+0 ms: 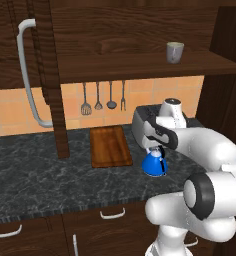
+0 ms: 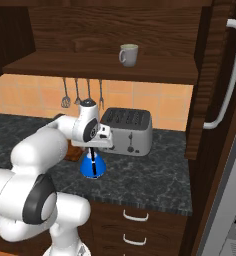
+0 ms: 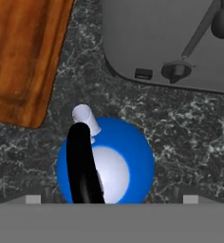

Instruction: Pick the kettle from the counter and place it on the tray. Then pick the mug from the cabinet and place it on the tray. Then close the cabinet doors.

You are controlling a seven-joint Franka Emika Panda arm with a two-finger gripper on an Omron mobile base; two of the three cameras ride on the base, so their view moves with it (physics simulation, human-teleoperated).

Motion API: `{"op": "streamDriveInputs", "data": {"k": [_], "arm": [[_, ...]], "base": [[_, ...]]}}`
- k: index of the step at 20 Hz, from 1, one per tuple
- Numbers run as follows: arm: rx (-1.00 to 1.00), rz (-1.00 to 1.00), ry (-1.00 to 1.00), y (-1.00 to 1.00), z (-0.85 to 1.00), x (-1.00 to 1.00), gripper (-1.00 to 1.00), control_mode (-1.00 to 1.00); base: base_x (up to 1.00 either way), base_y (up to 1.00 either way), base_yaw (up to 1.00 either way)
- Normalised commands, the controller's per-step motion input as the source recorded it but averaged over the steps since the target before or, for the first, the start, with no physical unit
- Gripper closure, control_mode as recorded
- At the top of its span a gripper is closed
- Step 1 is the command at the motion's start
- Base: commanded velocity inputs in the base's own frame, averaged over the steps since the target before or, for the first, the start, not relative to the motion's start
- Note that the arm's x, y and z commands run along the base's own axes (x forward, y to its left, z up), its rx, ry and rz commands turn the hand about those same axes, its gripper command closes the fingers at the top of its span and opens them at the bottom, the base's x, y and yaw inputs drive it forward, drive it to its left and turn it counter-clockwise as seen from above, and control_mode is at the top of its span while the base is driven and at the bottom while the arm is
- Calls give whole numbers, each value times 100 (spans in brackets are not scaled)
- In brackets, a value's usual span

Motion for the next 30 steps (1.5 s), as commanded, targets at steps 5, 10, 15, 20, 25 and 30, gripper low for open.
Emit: {"op": "streamDriveInputs", "data": {"k": [5,10,15,20,25,30], "arm": [[0,0,0,0,-8,-7,100,-100],[0,0,0,0,-18,-33,100,-100],[1,0,0,0,-8,-13,100,-100],[3,15,-3,2,20,-8,100,-100],[7,16,-3,18,39,-29,100,-100],[0,2,-5,23,41,-39,100,-100]], "base": [[0,0,0],[0,0,0],[0,0,0],[0,0,0],[0,0,0],[0,0,0]]}}
